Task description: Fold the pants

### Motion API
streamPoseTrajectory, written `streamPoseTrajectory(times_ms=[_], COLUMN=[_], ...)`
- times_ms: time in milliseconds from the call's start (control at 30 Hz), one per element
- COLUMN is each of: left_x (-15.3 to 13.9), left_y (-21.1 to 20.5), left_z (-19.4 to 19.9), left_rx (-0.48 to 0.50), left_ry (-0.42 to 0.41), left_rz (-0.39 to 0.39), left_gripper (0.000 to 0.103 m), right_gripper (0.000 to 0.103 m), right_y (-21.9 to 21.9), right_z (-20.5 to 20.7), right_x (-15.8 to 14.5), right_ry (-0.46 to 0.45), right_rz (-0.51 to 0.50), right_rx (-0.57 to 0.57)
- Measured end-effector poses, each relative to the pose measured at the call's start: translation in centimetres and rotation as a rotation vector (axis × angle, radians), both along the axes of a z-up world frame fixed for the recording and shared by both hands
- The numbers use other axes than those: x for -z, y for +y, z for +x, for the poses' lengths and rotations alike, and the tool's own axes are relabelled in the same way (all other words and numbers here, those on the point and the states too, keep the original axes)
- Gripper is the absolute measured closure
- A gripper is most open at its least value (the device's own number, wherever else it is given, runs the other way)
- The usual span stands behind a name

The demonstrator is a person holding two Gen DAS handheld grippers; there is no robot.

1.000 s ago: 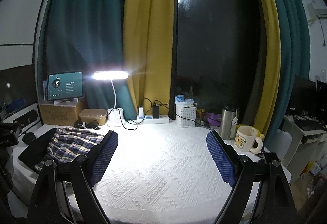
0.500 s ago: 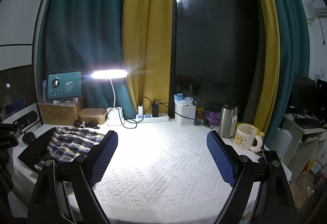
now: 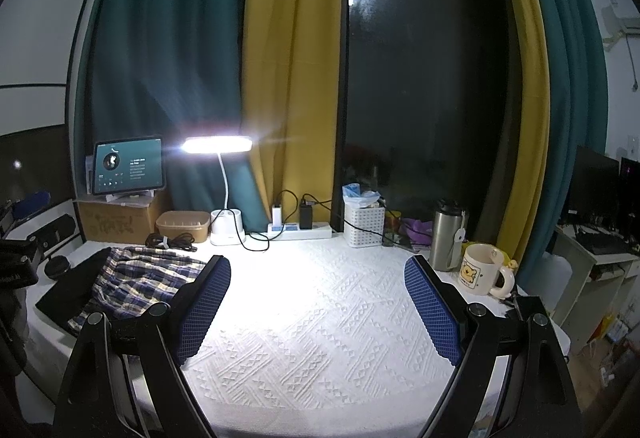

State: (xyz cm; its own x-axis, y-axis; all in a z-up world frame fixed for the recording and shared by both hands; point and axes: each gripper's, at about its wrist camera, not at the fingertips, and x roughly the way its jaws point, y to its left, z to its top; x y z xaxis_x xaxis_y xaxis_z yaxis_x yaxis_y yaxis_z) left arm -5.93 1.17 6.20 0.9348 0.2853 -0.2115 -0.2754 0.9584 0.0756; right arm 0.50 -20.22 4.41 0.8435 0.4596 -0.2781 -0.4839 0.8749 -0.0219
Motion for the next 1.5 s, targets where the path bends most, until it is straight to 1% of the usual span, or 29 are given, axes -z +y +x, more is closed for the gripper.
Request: streamPoseTrajectory(times_ms=[1500], left_x=[0.39], left_y=[0.03], left_z=[-0.18], left_rx=[0.02], left_ry=[0.007], left_rz=[-0.006], left_gripper=[0.001], right_gripper=[0.013], right_y=[0.11], right_z=[0.01], right_x=[0.28], right_ry=[0.003], right_rz=[-0.01], right_rx=[0.007])
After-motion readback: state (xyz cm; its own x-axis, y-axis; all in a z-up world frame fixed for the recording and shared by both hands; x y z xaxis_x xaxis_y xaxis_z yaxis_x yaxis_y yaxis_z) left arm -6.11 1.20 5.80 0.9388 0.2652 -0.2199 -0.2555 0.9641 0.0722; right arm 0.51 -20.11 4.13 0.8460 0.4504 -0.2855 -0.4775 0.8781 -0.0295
